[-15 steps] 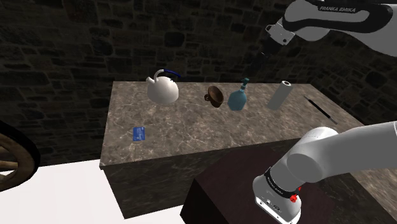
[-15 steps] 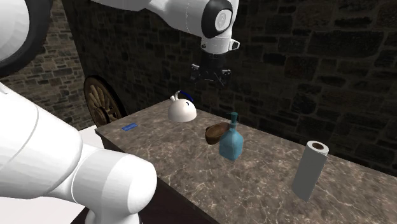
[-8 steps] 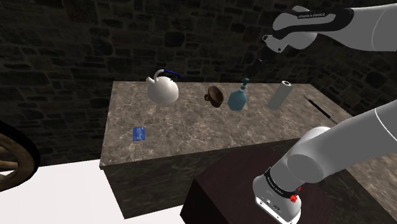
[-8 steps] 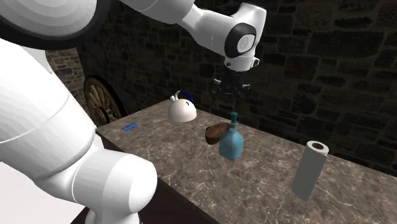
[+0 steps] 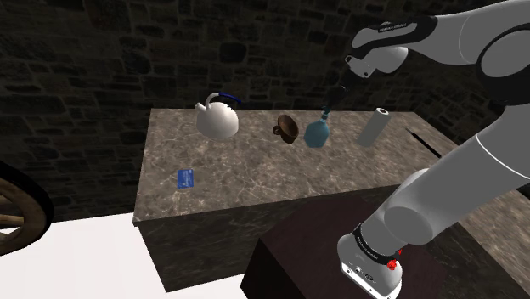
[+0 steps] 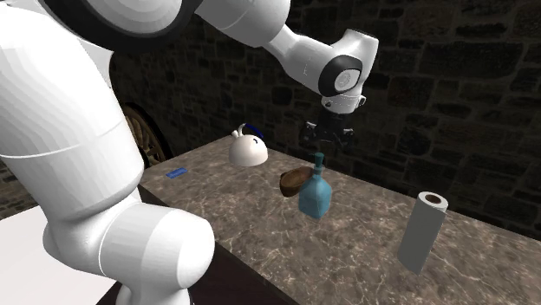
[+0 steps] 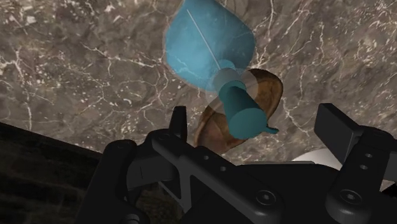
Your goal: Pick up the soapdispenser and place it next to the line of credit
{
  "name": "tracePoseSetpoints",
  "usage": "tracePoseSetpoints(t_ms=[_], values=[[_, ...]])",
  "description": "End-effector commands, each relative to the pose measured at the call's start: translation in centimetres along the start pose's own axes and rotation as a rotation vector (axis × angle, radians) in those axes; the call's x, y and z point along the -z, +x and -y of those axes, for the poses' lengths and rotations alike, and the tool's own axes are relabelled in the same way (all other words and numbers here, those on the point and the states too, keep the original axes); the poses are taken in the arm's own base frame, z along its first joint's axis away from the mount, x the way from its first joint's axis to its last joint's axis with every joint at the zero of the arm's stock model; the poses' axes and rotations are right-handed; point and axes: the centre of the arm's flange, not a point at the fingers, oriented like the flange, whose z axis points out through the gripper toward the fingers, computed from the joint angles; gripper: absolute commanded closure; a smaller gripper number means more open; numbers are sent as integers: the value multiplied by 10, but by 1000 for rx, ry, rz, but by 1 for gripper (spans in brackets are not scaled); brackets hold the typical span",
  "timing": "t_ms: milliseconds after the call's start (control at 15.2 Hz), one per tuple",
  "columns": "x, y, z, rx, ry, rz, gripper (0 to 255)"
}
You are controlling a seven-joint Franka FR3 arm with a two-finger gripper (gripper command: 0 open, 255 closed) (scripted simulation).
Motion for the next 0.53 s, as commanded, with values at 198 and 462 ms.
tracePoseSetpoints(t_ms=[198, 462], values=[[-25, -1, -1, 0, 0, 0, 0], [-25, -1, -1, 0, 0, 0, 0]])
